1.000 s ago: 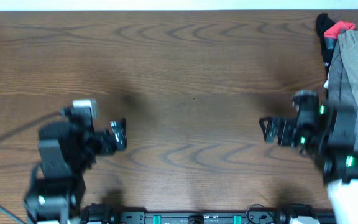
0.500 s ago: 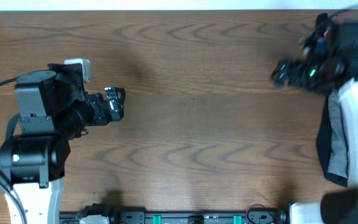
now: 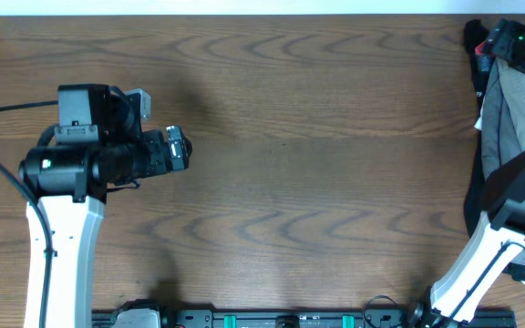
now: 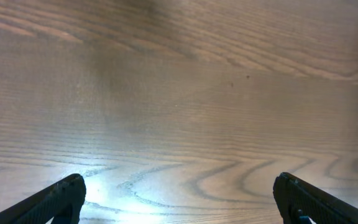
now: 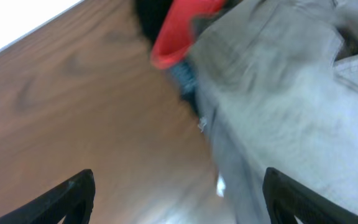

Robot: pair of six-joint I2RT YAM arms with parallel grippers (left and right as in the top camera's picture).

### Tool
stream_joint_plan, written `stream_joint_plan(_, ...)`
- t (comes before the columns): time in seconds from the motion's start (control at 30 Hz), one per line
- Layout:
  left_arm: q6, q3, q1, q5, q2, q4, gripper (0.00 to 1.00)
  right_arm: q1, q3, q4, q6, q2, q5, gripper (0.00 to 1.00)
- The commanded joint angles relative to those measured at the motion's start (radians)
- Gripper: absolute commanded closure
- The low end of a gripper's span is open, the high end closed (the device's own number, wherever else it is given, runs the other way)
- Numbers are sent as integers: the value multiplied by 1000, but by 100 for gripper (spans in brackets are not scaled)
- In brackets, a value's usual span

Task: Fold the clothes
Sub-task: 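Reach the right gripper to the clothes pile and grasp the khaki trousers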

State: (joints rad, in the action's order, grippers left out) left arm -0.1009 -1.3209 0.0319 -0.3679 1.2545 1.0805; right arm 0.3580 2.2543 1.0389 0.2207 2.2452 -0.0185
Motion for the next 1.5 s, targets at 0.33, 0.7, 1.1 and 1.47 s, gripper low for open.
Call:
stream_joint_plan(0.33,2,-10,3,-13,84,-2,2,82,31,-277,134,198,131,26)
stream_joint_plan(0.7,2,-10,3,-13,87,-1,1,80,46,-249,95,204,105,99)
stream_joint_plan(1.1,21,-10,3,-9,83,-8,5,53,85,-138,-23,-10,54,75)
stream_joint_plan(1.47,20,-10,3,-10,84,-4,4,63,68,-173,-61,166,-19,20)
